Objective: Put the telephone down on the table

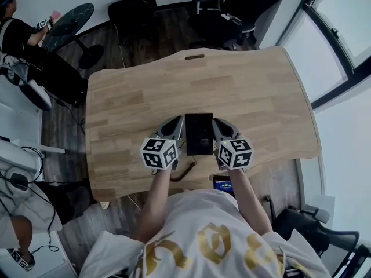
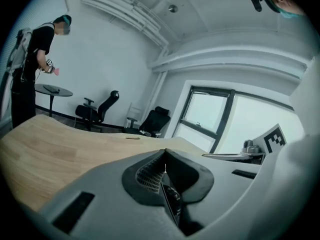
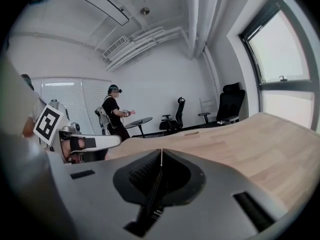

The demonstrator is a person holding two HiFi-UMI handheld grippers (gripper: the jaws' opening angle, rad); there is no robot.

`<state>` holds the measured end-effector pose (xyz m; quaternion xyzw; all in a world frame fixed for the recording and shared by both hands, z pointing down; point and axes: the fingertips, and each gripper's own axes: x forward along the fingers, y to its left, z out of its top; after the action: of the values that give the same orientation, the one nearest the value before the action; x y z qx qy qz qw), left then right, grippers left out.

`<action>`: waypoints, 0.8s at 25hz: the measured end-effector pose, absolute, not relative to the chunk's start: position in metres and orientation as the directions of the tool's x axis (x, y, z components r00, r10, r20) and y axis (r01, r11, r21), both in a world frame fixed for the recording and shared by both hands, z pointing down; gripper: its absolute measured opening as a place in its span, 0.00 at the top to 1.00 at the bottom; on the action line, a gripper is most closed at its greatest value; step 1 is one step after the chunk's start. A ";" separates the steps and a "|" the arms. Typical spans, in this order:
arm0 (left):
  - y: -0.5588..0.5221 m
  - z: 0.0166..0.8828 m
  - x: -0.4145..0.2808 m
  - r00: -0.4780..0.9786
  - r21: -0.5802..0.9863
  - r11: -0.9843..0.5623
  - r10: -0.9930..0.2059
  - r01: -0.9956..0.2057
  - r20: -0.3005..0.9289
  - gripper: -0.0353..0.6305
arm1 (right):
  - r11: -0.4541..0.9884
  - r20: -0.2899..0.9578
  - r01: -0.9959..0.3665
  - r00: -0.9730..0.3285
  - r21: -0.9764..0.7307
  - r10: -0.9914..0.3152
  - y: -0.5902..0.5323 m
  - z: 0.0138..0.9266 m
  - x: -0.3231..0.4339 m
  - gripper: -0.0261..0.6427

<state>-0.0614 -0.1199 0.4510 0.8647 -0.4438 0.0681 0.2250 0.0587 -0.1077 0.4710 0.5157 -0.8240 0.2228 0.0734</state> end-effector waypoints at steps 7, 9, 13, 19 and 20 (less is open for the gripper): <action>-0.094 0.434 -0.069 0.566 0.307 -0.482 -0.761 -0.821 0.316 0.93 | 0.351 0.306 -0.900 -0.421 -0.258 -0.854 -0.081 0.446 0.063 0.94; -0.090 0.432 -0.068 0.562 0.300 -0.481 -0.761 -0.824 0.323 0.93 | 0.376 0.306 -0.897 -0.434 -0.233 -0.847 -0.076 0.442 0.060 0.94; -0.088 0.429 -0.069 0.560 0.300 -0.478 -0.761 -0.825 0.326 0.93 | 0.377 0.309 -0.897 -0.434 -0.230 -0.846 -0.073 0.439 0.056 0.94; -0.096 0.426 -0.079 0.551 0.292 -0.474 -0.774 -0.831 0.312 0.93 | 0.344 0.329 -0.912 -0.403 -0.225 -0.854 -0.078 0.446 0.055 0.94; -0.096 0.425 -0.080 0.550 0.288 -0.474 -0.776 -0.832 0.310 0.93 | 0.338 0.332 -0.915 -0.397 -0.220 -0.856 -0.079 0.445 0.056 0.94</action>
<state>-0.0803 -0.0962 0.4249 0.8559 -0.4695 0.0682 0.2058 0.0557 -0.0788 0.4453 0.5437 -0.8143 0.1877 0.0786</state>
